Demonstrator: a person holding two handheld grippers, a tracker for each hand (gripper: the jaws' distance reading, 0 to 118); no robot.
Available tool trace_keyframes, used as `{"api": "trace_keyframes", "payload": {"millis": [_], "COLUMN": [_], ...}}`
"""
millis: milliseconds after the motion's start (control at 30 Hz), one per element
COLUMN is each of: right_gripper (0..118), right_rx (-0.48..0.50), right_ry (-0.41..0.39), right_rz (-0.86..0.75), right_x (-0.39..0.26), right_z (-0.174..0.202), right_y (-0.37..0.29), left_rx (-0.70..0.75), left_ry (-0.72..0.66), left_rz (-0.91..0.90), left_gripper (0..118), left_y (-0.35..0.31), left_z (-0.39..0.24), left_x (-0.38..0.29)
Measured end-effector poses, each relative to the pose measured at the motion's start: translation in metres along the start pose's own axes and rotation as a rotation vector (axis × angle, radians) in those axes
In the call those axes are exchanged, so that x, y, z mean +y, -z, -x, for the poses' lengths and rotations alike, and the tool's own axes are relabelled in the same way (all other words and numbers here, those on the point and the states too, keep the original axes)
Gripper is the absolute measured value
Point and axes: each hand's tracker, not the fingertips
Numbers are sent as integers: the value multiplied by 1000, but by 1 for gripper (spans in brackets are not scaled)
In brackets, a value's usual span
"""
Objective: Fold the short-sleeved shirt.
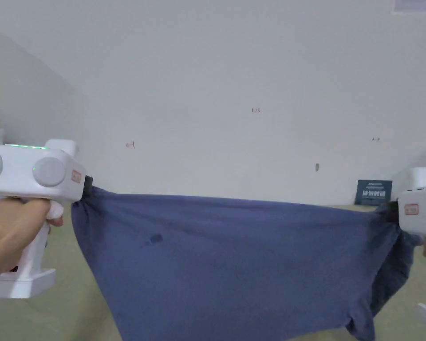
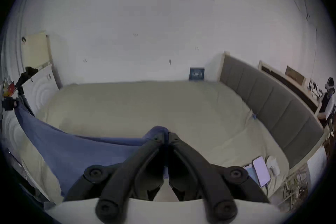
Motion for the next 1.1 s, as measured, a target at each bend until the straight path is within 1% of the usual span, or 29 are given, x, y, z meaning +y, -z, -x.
{"api": "trace_keyframes", "payload": {"millis": [100, 233, 333, 400, 433, 467, 500, 600, 767, 933, 1000, 1100], "right_gripper": [3, 3, 3, 3, 3, 3, 3, 3, 3, 3, 3, 3], "right_rx": [-11, -36, -46, -58, -81, -96, -97, -124, -160, -180, -183, -179], "right_ry": [4, -49, -36, -50, -99, -109, -104, -128, -116, -103, -88, -105], "right_rz": [-39, -72, -94, -97, -98, -108, -113, -110, -130, -123, -84, -31], "right_x": [30, 64, 85, 98, 105, 111, 118, 137, 163, 157, 137, 100], "right_z": [7, 17, 22, 26, 30, 34, 36, 47, 57, 70, 75, 81], "right_y": [-10, -3, 14, 28, 37, 45, 54, 87, 144, 207, 236, 271], "left_rx": [37, 83, 113, 127, 135, 139, 144, 159, 191, 229, 234, 228], "left_ry": [13, 4, 9, 10, 12, 12, 3, 3, 3, 5, 14, 37], "left_rz": [-36, -69, -74, -79, -83, -83, -86, -96, -143, -159, -142, -106], "left_gripper": [1, 1, 1, 1, 1, 1, 1, 1, 1, 1, 1, 1], "left_y": [-11, -3, 11, 30, 38, 46, 66, 98, 149, 211, 240, 277], "left_z": [1, -4, -9, -11, -13, -15, -13, -19, -35, -53, -59, -70], "left_x": [27, 54, 72, 84, 90, 97, 107, 127, 156, 161, 151, 120]}}
